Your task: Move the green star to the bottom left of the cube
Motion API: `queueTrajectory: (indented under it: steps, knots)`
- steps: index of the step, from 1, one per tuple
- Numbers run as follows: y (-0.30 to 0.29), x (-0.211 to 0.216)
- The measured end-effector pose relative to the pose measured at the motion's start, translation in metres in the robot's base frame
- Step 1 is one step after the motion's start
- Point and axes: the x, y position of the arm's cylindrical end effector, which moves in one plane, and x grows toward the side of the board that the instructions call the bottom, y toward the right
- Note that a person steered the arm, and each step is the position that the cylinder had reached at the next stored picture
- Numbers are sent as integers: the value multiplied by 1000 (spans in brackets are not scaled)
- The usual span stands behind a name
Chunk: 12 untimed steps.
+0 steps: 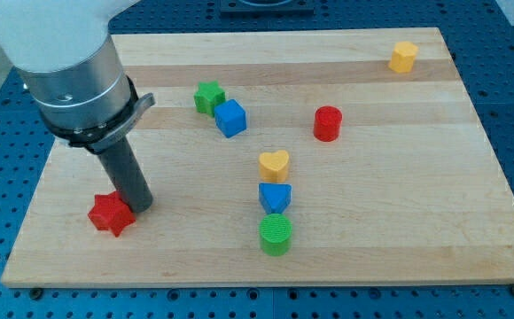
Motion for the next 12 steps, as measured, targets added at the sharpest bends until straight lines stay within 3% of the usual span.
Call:
queueTrajectory:
  steps: [4, 5, 8, 9, 12]
  knots:
    - [-25, 8]
    - [8, -50]
    - [20, -255]
    - [77, -270]
    - [69, -190]
